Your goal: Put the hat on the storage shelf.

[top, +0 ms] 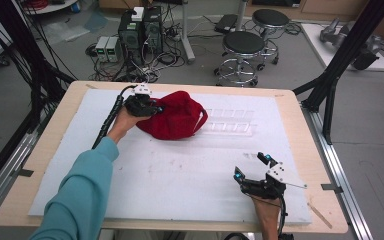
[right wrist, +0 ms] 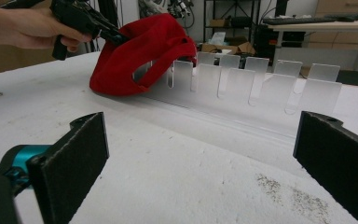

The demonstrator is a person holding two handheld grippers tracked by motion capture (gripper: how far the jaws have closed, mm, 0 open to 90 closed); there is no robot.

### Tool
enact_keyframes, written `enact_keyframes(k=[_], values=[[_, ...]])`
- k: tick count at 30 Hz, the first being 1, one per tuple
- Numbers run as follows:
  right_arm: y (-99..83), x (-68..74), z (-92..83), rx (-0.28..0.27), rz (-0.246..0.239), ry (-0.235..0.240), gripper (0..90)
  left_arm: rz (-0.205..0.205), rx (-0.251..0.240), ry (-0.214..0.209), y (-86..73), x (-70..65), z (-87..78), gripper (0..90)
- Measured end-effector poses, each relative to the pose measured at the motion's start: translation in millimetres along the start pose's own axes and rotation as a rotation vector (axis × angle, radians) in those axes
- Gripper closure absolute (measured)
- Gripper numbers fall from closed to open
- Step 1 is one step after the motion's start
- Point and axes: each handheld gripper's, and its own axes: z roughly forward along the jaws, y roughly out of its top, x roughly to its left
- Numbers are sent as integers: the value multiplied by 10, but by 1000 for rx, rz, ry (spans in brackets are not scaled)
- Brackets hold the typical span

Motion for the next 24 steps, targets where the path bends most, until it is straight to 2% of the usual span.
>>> enact_keyframes(k=[2,10,14,19,24], values=[[0,-1,0,-1,0,1,20,-20,8,19,16,-13,-15,824],[0,1,-2,1,0,1,20,-10,8,44,66,-65,-60,852],[-1,3,-3,-1,-1,1,20,-20,-16,56,109,-87,-105,859],[-3,4,-5,-5,-4,-1,20,-10,-36,69,172,-122,-195,861],[-3,5,-5,-5,-4,-1,20,-25,-76,90,248,-152,-330,862]])
